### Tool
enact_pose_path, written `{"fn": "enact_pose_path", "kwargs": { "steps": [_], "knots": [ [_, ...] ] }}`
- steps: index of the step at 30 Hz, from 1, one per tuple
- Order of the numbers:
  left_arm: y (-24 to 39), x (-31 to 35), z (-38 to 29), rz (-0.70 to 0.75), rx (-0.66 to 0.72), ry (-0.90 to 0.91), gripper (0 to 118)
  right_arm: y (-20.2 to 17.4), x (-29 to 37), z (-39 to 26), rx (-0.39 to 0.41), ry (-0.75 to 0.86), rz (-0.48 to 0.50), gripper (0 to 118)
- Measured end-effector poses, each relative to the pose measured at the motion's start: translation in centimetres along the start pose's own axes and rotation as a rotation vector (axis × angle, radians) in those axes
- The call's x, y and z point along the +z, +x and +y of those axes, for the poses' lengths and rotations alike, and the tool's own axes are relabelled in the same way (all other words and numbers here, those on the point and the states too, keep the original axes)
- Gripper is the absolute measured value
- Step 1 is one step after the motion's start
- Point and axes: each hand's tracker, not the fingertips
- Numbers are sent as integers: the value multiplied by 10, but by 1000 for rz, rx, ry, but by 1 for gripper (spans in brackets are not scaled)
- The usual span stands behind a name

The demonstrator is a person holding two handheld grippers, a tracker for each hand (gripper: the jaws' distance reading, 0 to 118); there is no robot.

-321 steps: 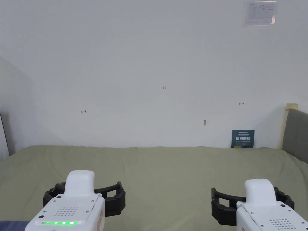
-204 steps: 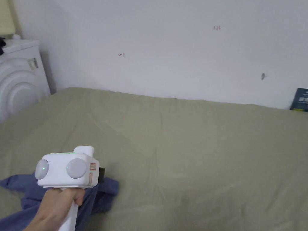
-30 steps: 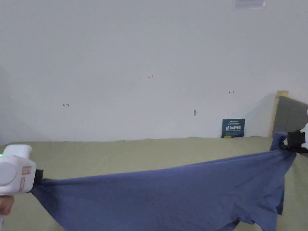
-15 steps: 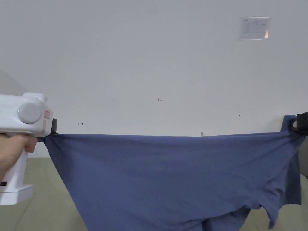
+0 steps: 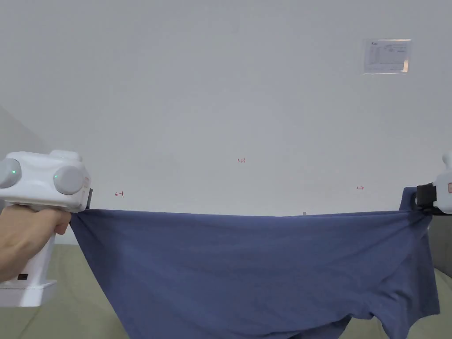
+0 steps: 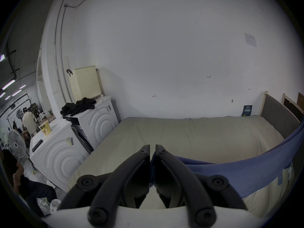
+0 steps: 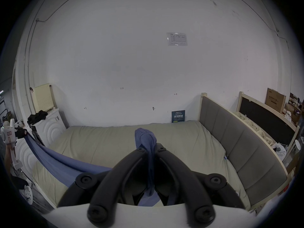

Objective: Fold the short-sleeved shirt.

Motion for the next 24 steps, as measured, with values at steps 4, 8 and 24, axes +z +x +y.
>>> {"fn": "enact_pose_path", "kwargs": {
  "steps": [4,8,24],
  "knots": [
    [16,-29,9,19,5,14,1,-7,-41,4,24,11,-25,7],
    [31,-60,17,38,28,28,1,-17,-78,6,48,37,-58,7],
    [77,-190,-17,89,35,23,1,-35,-196,-40,60,48,-102,7]
  ]
}}
